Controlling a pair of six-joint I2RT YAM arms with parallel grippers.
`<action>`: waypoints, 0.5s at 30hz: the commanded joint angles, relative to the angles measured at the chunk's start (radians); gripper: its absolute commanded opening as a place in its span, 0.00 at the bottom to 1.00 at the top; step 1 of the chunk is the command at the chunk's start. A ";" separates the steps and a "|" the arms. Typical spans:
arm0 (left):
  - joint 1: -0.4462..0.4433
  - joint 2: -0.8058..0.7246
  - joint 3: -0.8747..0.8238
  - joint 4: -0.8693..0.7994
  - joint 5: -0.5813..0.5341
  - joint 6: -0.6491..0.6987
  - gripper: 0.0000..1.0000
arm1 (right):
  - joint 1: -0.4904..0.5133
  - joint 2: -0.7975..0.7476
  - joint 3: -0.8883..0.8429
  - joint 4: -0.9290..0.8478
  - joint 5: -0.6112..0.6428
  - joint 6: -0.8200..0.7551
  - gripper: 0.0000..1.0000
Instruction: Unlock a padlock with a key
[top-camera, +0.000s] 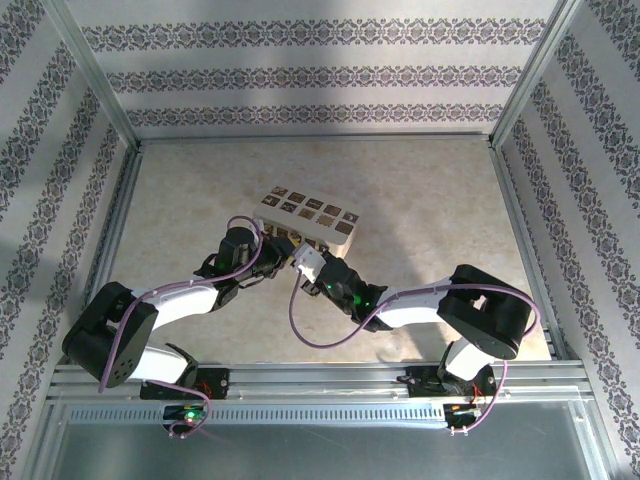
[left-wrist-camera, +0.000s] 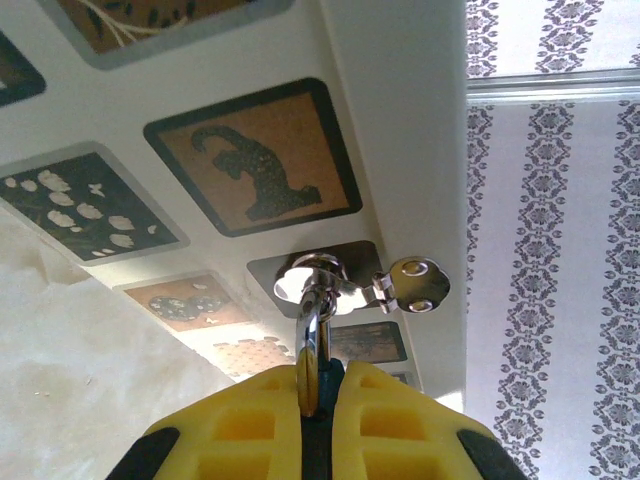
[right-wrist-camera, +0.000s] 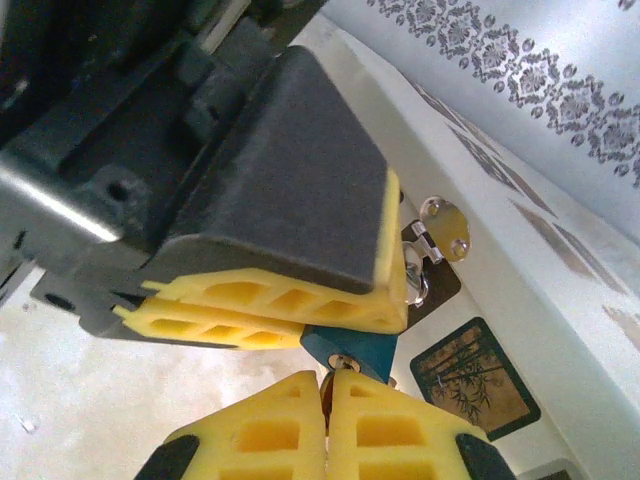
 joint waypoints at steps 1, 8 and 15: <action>-0.038 -0.002 0.026 0.062 0.048 -0.003 0.00 | -0.009 0.021 0.055 0.135 -0.040 0.152 0.00; -0.040 -0.001 0.026 0.062 0.047 -0.002 0.00 | -0.022 0.010 0.053 0.159 -0.063 0.269 0.00; -0.041 0.007 0.027 0.070 0.049 -0.001 0.00 | -0.035 -0.013 0.030 0.167 -0.106 0.373 0.00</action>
